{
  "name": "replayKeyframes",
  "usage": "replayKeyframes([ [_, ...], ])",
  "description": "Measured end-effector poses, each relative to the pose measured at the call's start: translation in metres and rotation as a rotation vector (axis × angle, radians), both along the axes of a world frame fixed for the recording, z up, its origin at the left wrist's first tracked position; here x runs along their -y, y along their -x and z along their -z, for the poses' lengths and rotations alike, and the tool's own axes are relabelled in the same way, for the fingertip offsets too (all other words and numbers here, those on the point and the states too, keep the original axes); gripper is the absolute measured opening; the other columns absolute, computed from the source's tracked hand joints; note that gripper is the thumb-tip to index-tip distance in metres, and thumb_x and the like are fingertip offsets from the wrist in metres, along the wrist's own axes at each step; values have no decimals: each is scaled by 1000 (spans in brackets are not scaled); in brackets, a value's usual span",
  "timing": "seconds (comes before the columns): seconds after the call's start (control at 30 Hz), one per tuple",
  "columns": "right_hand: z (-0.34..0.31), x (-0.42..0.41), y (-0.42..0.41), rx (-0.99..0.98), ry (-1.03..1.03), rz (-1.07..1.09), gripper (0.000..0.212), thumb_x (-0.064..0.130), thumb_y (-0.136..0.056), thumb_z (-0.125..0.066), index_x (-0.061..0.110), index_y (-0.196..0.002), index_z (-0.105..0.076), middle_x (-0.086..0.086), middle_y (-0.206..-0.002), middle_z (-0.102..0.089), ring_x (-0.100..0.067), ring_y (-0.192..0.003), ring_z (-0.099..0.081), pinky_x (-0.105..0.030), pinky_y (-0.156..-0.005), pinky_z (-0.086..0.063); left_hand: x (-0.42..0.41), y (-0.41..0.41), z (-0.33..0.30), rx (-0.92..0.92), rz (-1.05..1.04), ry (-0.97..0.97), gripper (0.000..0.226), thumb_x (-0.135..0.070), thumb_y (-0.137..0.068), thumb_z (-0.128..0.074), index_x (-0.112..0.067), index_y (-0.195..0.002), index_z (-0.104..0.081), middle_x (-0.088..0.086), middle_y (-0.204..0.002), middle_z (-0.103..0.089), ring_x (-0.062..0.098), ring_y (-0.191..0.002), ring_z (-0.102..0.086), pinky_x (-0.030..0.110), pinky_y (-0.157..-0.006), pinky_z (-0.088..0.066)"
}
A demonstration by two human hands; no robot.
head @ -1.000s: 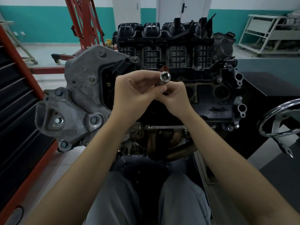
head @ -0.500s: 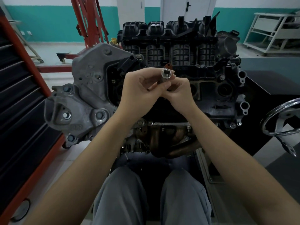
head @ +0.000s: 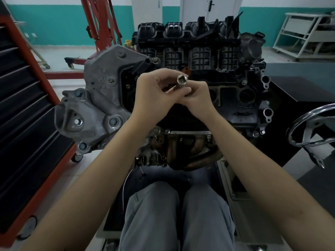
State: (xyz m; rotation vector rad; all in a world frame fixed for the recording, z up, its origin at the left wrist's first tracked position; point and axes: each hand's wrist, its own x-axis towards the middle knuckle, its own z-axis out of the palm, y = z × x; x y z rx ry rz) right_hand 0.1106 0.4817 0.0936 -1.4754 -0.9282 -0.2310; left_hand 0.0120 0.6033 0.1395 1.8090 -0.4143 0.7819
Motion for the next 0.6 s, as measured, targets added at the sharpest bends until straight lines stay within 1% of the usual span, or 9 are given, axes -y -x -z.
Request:
replayKeyframes([
  [0.1, 0, 0, 0, 4, 6, -7, 21, -9, -77, -72, -12, -97, -67, -19, -89, -68, -25, -82, -68, -32, -76, -53, 5, 1, 1, 9, -99, 61, 24, -5, -68, -84, -13, -87, -72, -6, -82, -71, 6, -79, -71, 21, -77, -56],
  [0.2, -1, 3, -2, 47, 65, -21, 17, -5, -83, -67, -6, -100, -68, -25, -95, -68, -39, -93, -66, -47, -86, -53, 3, 0, 2, -3, -49, 103, 22, 0, -73, -79, -7, -94, -73, 0, -86, -72, 8, -82, -71, 22, -77, -56],
  [0.23, -2, 3, -2, 45, 74, -25, 16, -4, -83, -66, 0, -99, -69, -23, -94, -69, -38, -93, -66, -48, -88, -53, 2, 0, 2, -7, -18, 102, 24, 3, -75, -77, -4, -97, -72, 3, -88, -72, 10, -85, -72, 24, -79, -56],
  [0.3, -3, 3, 0, 19, 58, -23, 25, -5, -81, -68, 14, -97, -69, -3, -87, -73, -21, -88, -69, -36, -82, -55, 1, 0, 2, -22, 46, 104, 28, 7, -77, -73, -4, -103, -70, 6, -92, -72, 15, -90, -71, 27, -82, -56],
  [0.33, -3, 3, 1, 6, 45, -28, 29, -6, -78, -70, 15, -97, -68, 7, -85, -73, -13, -85, -69, -28, -78, -54, 1, 0, 1, -28, 76, 101, 29, 8, -78, -72, -4, -104, -69, 8, -93, -72, 16, -91, -71, 29, -83, -55],
  [0.37, -3, 2, 1, 0, 29, -29, 32, -9, -76, -71, 14, -98, -68, 11, -82, -73, -8, -83, -69, -23, -76, -53, 1, 0, 1, -30, 92, 92, 29, 8, -78, -71, -4, -104, -68, 9, -93, -72, 17, -92, -71, 30, -84, -55],
  [0.43, -2, 1, 2, -13, 10, -22, 30, -11, -74, -72, 9, -97, -68, 5, -82, -72, -10, -81, -69, -23, -75, -52, 2, 0, 1, -25, 56, 60, 28, 5, -75, -76, -7, -99, -69, 6, -90, -71, 15, -89, -71, 30, -84, -56],
  [0.5, -2, 2, 1, -10, 0, -25, 25, -11, -75, -72, 2, -97, -67, -10, -85, -70, -21, -81, -68, -30, -76, -54, 2, 0, 0, -8, -25, 18, 25, -2, -71, -82, -10, -92, -70, 0, -85, -71, 9, -84, -70, 26, -81, -56],
  [0.6, -1, 3, 1, 11, 16, -42, 24, -8, -79, -70, -1, -101, -66, -18, -93, -68, -28, -87, -67, -34, -81, -54, 3, 2, 0, 5, -51, 12, 22, -4, -71, -82, -10, -88, -71, -1, -83, -71, 9, -80, -71, 24, -77, -57],
])
